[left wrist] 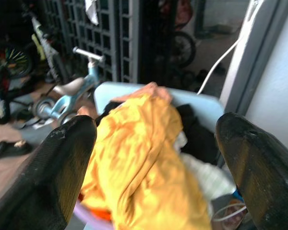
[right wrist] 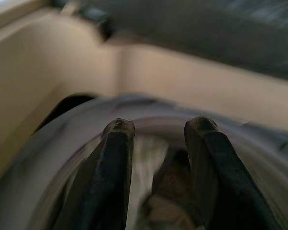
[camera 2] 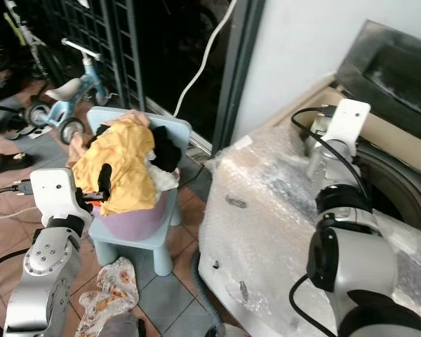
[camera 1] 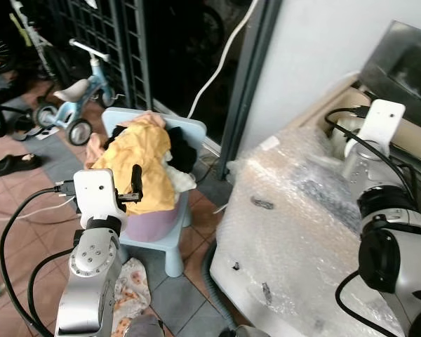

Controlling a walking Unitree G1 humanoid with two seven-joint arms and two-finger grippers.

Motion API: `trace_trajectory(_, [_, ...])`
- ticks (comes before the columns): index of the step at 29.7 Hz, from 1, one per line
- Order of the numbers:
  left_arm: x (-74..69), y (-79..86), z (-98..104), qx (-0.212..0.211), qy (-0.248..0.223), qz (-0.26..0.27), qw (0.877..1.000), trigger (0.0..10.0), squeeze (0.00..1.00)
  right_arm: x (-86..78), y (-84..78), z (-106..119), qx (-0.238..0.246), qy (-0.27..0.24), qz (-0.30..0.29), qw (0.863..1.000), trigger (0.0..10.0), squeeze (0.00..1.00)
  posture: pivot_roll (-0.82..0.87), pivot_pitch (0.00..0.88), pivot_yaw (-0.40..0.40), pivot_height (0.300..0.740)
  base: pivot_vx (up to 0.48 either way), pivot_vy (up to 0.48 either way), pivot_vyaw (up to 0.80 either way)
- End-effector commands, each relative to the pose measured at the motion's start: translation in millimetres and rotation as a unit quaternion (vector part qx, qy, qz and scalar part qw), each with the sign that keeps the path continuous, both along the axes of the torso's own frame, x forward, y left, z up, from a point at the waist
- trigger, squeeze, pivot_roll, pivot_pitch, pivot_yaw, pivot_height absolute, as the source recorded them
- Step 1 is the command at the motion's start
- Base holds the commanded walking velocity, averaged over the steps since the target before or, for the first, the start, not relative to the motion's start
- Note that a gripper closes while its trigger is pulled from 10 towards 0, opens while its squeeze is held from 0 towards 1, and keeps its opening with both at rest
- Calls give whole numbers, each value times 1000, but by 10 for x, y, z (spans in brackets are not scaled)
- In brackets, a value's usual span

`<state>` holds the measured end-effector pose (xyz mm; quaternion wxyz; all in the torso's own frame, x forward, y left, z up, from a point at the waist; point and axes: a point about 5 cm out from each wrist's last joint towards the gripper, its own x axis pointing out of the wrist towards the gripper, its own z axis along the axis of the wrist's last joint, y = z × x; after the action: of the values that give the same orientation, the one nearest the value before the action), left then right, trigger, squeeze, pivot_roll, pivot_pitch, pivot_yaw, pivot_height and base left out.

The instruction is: Clothes washing

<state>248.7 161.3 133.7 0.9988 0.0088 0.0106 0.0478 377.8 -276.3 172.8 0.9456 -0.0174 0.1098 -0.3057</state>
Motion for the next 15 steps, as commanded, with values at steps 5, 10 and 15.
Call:
trace_trajectory(5, [35, 40, 4, 14, 13, 11, 1000, 10000, 0, -24, 139, 233, -43, -103, 112, 987, 10000, 1000, 43, 0, -52, 740, 0, 0, 0])
trace_trajectory(10, [27, 42, -10, 27, 14, 17, 999, 10000, 0, -199, 475, 325, -114, -169, 245, 948, 10000, 1000, 27, 0, -41, 740, 0, 0, 0])
trace_trajectory(15, [42, 11, -6, 29, 13, -2, 1000, 10000, 0, -344, 688, 276, -145, -180, 298, 926, 10000, 1000, 21, 0, -34, 740, 0, 0, 0])
